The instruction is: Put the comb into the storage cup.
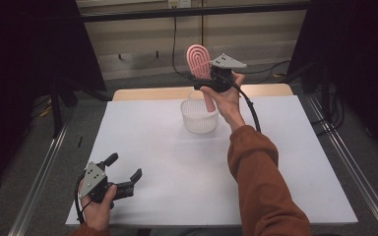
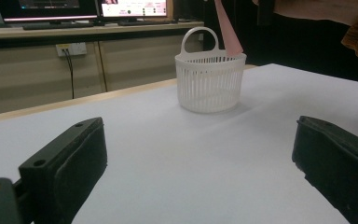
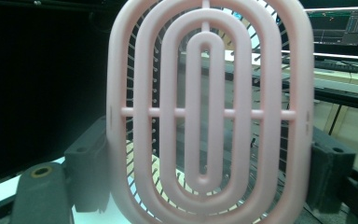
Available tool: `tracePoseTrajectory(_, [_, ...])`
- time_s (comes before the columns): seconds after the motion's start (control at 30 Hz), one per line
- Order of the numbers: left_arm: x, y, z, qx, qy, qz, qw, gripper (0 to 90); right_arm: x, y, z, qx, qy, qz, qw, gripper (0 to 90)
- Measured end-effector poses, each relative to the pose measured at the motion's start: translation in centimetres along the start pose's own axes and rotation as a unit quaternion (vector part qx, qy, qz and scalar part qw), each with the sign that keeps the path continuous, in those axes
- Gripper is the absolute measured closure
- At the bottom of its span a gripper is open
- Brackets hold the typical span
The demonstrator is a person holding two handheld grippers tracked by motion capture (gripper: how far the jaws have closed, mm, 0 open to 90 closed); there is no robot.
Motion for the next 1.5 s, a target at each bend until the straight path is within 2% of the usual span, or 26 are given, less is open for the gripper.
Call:
tracePoseTrajectory(0.2, [0.0,0.0,0.1,0.001,0.0,0.0,1.0,3.1,-0.4,-0.7,0.5,0.007,-0.007,0.006,0.9999,19.4])
tracePoseTrajectory(0.5, [-0.1,0.0,0.1,0.005,-0.001,0.003,1.0,3.1,-0.7,-1.9,0.6,0.009,0.001,0.021,0.9997,19.4])
tracePoseTrajectory(1.03, [0.0,0.0,0.1,0.003,0.0,0.001,1.0,3.1,-0.8,-4.4,0.6,0.029,0.002,0.02,0.9994,19.3])
tracePoseTrajectory(1.5, [0.0,0.0,0.1,0.005,-0.002,0.003,1.0,3.2,-0.7,-5.7,0.0,0.047,0.0,0.012,0.9988,19.3])
Point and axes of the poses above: each handheld gripper's, and its own axes: z roughly forward along the jaws, y roughly out of its top, x roughly to its left, the point moved 1 cm from there along z, roughly forward along the jaws, and after that the axes turned 14 degrees about x, right-handed, at the moved point
